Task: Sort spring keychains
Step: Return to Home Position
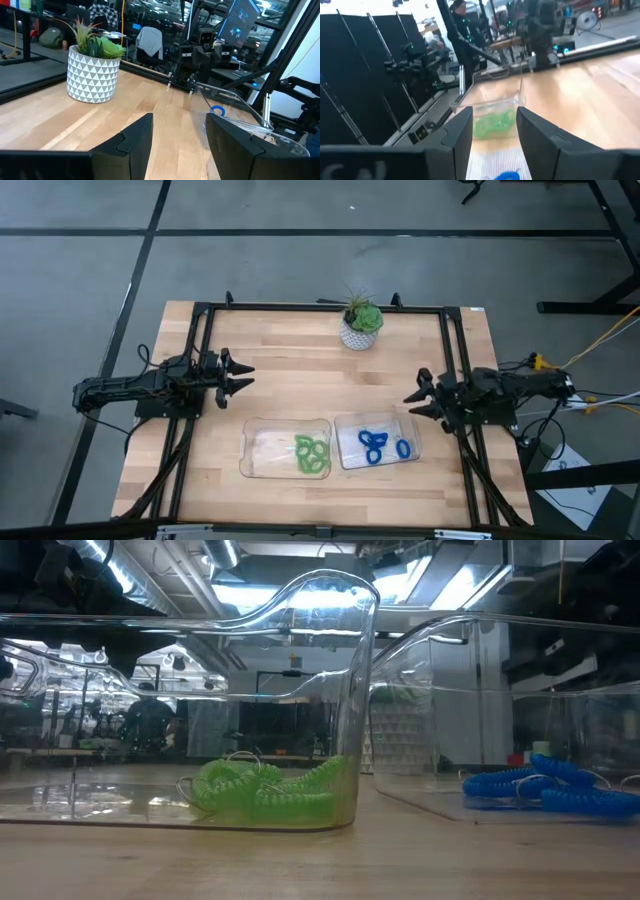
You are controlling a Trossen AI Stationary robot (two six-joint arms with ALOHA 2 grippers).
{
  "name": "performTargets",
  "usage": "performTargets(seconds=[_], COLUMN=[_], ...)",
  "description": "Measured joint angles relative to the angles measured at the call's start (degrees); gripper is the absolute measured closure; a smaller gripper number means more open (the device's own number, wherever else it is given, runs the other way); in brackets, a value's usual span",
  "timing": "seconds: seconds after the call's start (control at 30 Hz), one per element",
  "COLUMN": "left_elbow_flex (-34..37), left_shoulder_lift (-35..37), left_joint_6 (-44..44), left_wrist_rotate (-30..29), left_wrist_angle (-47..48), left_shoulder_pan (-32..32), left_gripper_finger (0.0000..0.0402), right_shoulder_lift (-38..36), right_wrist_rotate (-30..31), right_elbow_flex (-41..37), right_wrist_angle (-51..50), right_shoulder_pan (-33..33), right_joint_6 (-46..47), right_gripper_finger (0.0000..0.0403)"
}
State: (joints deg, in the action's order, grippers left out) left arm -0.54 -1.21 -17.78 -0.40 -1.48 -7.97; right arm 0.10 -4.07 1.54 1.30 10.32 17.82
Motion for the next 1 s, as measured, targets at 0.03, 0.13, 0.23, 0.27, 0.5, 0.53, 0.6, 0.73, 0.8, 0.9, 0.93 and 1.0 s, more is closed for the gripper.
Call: performTargets(seconds=[0.03,0.13,0.23,0.27,0.5,0.53,0.6,0.73,0.8,0.9,0.93,1.0], left_elbow_flex=[0.00,0.00,0.00,0.00,0.00,0.00,0.00,0.00,0.00,0.00,0.00,0.00], left_shoulder_lift=[0.00,0.00,0.00,0.00,0.00,0.00,0.00,0.00,0.00,0.00,0.00,0.00], left_joint_6=[0.02,0.00,0.00,0.00,0.00,0.00,0.02,0.02,0.00,0.00,0.01,0.00], left_wrist_rotate=[0.02,0.02,0.02,0.02,0.01,0.01,0.00,0.02,0.02,0.01,0.01,0.00], left_wrist_angle=[0.00,-0.01,0.00,0.00,0.00,-0.01,0.00,-0.02,-0.01,-0.01,-0.02,0.00], left_shoulder_pan=[-0.02,-0.01,-0.02,0.00,0.00,0.00,0.00,0.00,-0.02,0.00,-0.02,-0.02], left_gripper_finger=[0.0224,0.0224,0.0224,0.0224,0.0224,0.0224,0.0224,0.0224,0.0224,0.0224,0.0224,0.0224], right_shoulder_lift=[0.00,0.00,0.00,0.00,0.11,0.13,0.13,0.13,0.13,0.13,0.13,0.13], right_wrist_rotate=[-1.49,-2.02,-1.25,-0.40,4.10,4.03,4.04,4.03,4.03,4.03,4.03,4.03], right_elbow_flex=[0.00,0.00,0.00,0.00,0.00,0.00,0.00,0.00,0.00,0.00,0.00,0.00], right_wrist_angle=[-0.81,-2.50,-2.51,-2.51,-3.16,-3.16,-3.16,-3.16,-3.15,-3.14,-3.14,-3.14], right_shoulder_pan=[-1.05,-3.44,-4.92,-5.22,-5.74,-5.74,-5.74,-5.74,-5.72,-5.72,-5.72,-5.72], right_joint_6=[0.01,0.00,-0.04,-0.23,-2.92,-2.95,-3.34,-3.26,-3.29,-3.29,-3.27,-3.30], right_gripper_finger=[0.0251,0.0251,0.0251,0.0251,0.0251,0.0251,0.0251,0.0251,0.0251,0.0251,0.0251,0.0251])
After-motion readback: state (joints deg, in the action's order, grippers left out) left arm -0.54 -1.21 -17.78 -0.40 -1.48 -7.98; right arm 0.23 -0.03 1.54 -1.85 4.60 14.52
